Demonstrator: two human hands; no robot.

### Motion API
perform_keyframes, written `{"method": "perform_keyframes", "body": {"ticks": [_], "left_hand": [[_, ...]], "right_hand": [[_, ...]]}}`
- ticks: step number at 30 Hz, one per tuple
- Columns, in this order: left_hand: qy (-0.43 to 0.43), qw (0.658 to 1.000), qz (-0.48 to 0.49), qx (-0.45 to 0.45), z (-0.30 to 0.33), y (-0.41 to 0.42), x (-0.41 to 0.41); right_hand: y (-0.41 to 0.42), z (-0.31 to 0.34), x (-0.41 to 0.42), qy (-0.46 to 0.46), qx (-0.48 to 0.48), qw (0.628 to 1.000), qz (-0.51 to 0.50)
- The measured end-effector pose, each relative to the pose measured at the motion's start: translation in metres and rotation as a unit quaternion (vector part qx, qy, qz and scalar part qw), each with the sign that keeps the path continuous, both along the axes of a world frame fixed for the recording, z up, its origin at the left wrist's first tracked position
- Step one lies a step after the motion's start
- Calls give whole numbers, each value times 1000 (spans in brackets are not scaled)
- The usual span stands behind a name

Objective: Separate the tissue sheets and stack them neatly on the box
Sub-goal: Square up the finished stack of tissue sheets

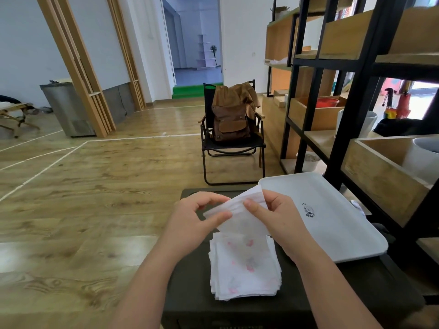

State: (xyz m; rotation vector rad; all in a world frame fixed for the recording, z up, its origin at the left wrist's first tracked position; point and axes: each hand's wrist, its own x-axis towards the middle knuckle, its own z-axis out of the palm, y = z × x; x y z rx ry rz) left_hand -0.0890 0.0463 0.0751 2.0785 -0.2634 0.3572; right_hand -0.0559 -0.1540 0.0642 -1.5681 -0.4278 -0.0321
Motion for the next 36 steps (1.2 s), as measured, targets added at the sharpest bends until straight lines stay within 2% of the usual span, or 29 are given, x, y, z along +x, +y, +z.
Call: {"method": "perform_keyframes", "body": {"ticks": [5, 8, 10, 12, 16, 19, 21, 24, 28, 36], "left_hand": [[-16, 1000, 22, -4, 2, -6, -3], [-22, 1000, 6, 16, 6, -9, -7], [-22, 999, -10, 34, 11, -10, -10], [-14, 999, -31, 41, 15, -10, -13], [23, 998, -53, -23, 19, -10, -16], [53, 994, -1, -95, 11, -14, -12], [85, 991, 42, -98, -4, -18, -8], [129, 984, 100, -66, -35, -23, -3], [142, 974, 177, -20, -74, -29, -4], [129, 952, 277, -31, -97, -44, -10]], "right_hand": [[-6, -5, -4, -8, -6, 999, -41], [-12, -7, -5, -39, -70, 992, -96], [-15, -7, -7, -46, -127, 988, -80], [-19, -6, -8, -37, -145, 988, -41], [-27, -1, -15, 36, -21, 998, 42], [-24, 1, -20, 83, 24, 996, 33], [-19, -6, -21, 109, -19, 993, -26], [-14, -23, -21, 138, -144, 972, -122], [-10, -54, -19, 114, -289, 932, -186], [-5, -81, -22, 148, -309, 906, -248]]}}
